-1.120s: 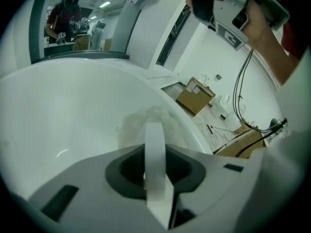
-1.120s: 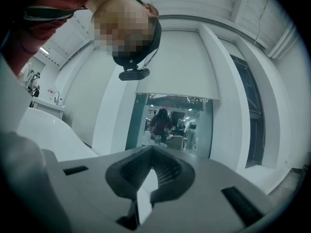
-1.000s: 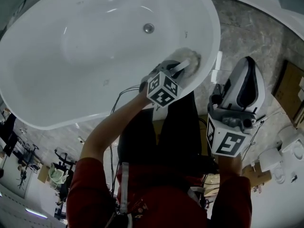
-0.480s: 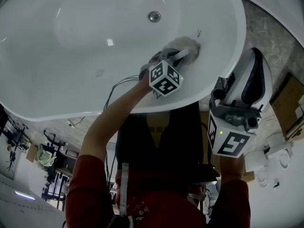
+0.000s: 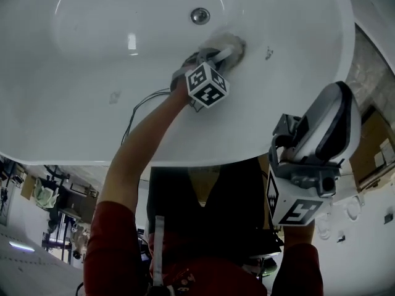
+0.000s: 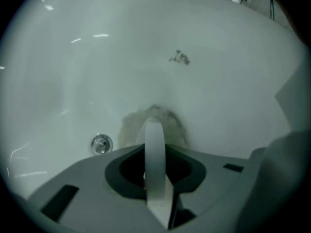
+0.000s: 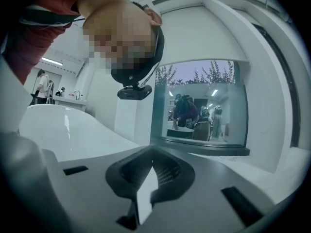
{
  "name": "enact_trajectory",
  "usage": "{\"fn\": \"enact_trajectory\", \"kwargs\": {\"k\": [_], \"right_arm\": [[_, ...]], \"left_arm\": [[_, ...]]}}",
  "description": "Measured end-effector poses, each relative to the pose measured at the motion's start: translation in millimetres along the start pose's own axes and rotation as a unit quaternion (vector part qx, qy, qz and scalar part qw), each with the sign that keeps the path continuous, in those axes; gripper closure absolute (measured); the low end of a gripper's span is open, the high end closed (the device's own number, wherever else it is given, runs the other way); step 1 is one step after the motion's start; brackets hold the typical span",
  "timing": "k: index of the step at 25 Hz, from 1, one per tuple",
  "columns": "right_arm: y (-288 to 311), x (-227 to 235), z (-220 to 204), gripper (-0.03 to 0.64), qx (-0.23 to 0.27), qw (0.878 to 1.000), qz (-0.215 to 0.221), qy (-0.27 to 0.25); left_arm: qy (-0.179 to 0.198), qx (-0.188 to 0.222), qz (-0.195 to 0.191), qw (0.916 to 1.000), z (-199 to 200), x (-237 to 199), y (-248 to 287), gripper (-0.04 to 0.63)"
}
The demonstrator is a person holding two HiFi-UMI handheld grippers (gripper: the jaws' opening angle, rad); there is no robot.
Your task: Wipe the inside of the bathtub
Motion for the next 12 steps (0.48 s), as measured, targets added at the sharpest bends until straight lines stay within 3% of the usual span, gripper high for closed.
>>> {"fn": "enact_trajectory", "kwargs": {"k": [12], "right_arm": [[14.1,-30.2,-32.9,0.606,-0.022,0.999,0.043,0.012]], "left_arm": [[0.003,-0.058,0.029,0.9979,-33.5,-55.5,50.0,0.502]]}}
Point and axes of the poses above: the fingertips, and each gripper's own axes: y forward along the fingers, x to its right, z out of its top, the point moved 4 cm from there along -y, backward along the fingers, and after that the axes turned 8 degrees about -z, right-handed, at the moved point
